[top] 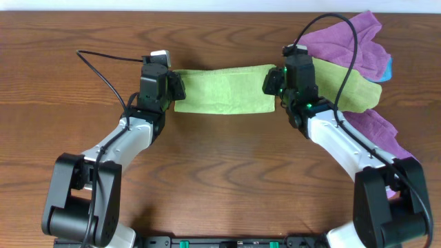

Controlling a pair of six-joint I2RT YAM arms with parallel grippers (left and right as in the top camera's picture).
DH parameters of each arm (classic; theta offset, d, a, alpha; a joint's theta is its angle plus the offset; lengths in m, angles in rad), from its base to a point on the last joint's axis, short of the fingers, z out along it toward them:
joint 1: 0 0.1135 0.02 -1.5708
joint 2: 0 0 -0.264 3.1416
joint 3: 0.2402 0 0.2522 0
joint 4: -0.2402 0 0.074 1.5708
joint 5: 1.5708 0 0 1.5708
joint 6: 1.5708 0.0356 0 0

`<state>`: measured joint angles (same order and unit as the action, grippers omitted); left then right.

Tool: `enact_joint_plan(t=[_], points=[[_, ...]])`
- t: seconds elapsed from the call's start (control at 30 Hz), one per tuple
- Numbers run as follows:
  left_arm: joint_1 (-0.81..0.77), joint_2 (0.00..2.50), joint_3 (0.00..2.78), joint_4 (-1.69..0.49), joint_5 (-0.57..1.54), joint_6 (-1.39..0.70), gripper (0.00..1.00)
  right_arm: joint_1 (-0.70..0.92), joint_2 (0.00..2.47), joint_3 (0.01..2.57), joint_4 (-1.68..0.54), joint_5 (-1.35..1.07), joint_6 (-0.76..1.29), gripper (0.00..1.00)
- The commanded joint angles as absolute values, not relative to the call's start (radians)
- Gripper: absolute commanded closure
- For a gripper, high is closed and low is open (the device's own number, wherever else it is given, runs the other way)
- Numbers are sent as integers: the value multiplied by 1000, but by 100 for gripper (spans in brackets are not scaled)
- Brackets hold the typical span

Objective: Fold the cloth

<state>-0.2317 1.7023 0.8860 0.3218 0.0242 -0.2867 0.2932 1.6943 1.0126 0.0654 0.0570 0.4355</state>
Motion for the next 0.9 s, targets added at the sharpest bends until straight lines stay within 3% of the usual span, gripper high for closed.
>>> enact_joint_plan(t=[0.0, 0.37, 0.8, 0.83, 0.87], points=[[-228, 1721, 913, 327, -11, -265, 94, 283, 1700, 1021, 65, 88, 421, 99], [-230, 1726, 913, 49, -7, -270, 94, 289, 1704, 1021, -207, 70, 433, 98], [-230, 1726, 912, -7, -6, -318, 94, 290, 1704, 1019, -274, 39, 432, 99], [-230, 1726, 912, -7, -6, -318, 94, 290, 1704, 1019, -274, 28, 432, 87], [-230, 1726, 912, -7, -6, -318, 94, 290, 1704, 1019, -274, 17, 432, 64]])
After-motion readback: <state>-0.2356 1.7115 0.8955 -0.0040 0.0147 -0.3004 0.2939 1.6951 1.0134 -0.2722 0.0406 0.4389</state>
